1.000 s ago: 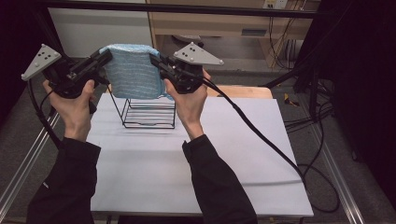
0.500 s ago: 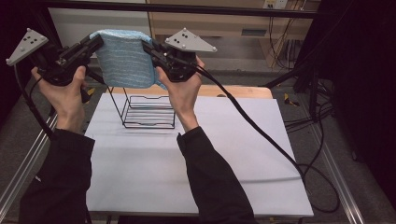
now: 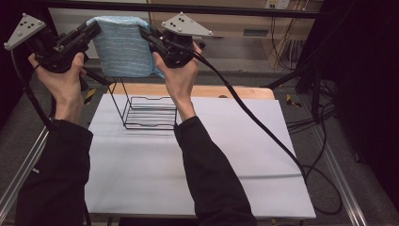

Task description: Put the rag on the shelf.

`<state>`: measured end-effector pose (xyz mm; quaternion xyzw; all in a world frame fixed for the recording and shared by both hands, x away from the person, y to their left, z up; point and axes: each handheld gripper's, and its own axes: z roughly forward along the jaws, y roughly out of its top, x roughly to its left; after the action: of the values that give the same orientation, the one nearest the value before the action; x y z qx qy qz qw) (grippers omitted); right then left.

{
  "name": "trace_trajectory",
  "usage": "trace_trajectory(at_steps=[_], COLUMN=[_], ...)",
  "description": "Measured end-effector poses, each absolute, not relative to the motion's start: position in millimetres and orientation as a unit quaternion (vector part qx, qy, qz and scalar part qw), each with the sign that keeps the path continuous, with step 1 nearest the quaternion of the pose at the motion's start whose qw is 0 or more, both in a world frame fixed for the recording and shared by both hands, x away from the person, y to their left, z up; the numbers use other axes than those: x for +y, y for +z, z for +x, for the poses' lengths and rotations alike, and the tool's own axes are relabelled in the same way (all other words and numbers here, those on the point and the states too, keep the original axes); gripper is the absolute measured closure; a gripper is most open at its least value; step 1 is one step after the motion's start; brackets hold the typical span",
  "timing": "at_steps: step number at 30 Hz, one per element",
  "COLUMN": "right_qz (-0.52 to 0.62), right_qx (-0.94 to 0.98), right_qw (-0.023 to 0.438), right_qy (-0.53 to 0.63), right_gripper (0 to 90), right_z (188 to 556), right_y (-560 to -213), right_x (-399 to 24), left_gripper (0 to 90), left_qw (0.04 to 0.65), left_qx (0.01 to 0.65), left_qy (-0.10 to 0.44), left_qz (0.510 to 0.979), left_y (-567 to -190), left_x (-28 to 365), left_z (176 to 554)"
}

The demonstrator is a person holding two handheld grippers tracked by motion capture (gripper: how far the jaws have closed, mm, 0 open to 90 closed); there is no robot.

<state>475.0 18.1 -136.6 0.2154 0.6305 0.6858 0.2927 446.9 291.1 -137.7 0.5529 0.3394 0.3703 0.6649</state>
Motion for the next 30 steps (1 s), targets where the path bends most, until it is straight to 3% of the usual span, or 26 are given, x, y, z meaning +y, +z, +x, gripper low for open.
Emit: trace_trajectory(at_steps=[30], right_qz=[0.238], right_qx=[0.646], right_qw=[0.285], right_qy=[0.667], right_gripper=[80.7], right_z=[534.4], right_y=[-155.1], right_x=[30.1], left_gripper=[80.7], left_qw=[0.659], left_qx=[0.367], left_qy=[0.353], left_qz=[0.554], left_y=[-161.9], left_x=[300.5], left_z=[504.7])
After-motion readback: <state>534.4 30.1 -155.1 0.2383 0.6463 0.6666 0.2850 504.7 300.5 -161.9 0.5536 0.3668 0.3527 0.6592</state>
